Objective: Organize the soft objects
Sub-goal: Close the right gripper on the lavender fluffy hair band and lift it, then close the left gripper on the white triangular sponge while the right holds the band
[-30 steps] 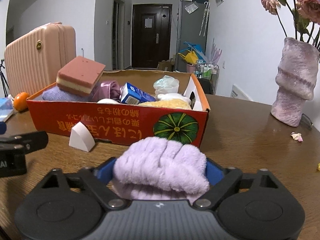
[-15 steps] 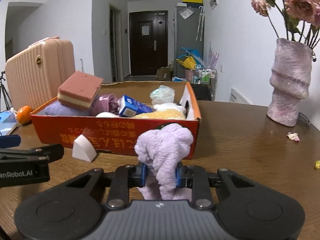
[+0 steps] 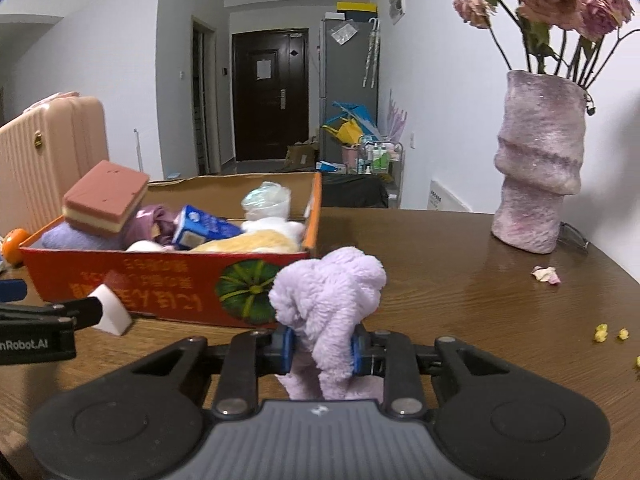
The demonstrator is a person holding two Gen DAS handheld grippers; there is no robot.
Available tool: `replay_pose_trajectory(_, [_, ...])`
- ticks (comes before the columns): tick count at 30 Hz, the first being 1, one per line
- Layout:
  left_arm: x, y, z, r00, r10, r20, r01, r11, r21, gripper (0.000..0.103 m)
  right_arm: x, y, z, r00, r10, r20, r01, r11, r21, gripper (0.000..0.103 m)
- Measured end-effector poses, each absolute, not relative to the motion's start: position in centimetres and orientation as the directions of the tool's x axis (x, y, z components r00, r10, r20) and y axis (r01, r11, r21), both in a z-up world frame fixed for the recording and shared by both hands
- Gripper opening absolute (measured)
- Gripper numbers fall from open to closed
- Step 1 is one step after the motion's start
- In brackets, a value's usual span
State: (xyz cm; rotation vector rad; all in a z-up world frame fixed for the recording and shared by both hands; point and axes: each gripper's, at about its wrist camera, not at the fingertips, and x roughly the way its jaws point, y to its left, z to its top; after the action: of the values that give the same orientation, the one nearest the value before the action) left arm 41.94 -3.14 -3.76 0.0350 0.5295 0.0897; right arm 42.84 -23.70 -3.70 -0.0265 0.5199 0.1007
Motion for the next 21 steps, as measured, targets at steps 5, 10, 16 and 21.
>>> replay_pose_trajectory(5, [43.2, -3.6, -4.1, 0.842, 0.105, -0.528, -0.085, 0.994, 0.062, 0.103, 43.5, -25.2, -3.6, 0.873, 0.074, -0.483, -0.087, 0.996, -0.005, 0.025])
replay_pose_trajectory(10, [44.5, -4.0, -4.4, 0.83, 0.116, -0.546, -0.091, 0.993, 0.072, 0.101, 44.3, -26.4, -3.5, 0.879, 0.066, -0.471, -0.078, 0.997, -0.006, 0.025])
replay_pose_trajectory(16, [45.7, -4.2, -4.8, 0.813, 0.102, -0.574, -0.078, 0.995, 0.067, 0.08, 45.2, -27.1, -3.5, 0.885, 0.06, -0.461, -0.078, 0.997, -0.02, 0.025])
replay_pose_trajectory(21, [46.6, -4.4, -5.1, 0.797, 0.094, -0.597, -0.072, 0.996, 0.061, 0.072, 45.9, -27.6, -3.6, 0.885, 0.068, -0.461, -0.087, 0.996, -0.022, 0.025])
